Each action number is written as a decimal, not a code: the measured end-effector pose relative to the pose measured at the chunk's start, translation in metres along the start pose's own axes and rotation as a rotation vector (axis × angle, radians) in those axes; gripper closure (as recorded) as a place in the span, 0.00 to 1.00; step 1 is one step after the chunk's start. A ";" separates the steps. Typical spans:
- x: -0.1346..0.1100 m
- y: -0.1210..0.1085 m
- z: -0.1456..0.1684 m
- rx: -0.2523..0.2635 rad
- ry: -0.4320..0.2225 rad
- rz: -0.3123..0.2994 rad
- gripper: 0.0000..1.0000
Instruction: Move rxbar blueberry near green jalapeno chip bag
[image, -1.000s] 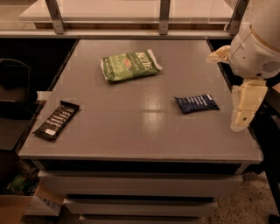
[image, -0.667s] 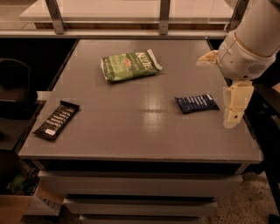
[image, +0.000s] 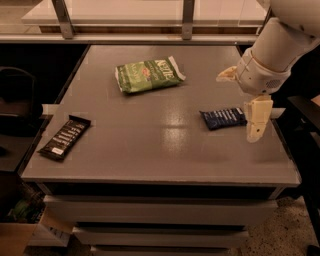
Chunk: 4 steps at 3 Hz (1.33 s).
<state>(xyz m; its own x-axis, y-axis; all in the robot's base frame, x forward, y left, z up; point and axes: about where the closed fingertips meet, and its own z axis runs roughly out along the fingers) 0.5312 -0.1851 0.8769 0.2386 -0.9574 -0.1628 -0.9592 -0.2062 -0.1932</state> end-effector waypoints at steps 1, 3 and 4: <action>0.012 -0.012 0.026 -0.025 0.010 0.006 0.00; 0.017 -0.018 0.059 -0.075 0.017 -0.004 0.18; 0.015 -0.021 0.060 -0.080 0.020 -0.011 0.42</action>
Offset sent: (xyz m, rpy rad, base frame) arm 0.0344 -0.0034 -0.0677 -0.0416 0.0851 0.0098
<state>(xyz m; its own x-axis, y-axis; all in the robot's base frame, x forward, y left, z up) 0.5636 -0.1833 0.8205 0.2473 -0.9585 -0.1418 -0.9657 -0.2318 -0.1171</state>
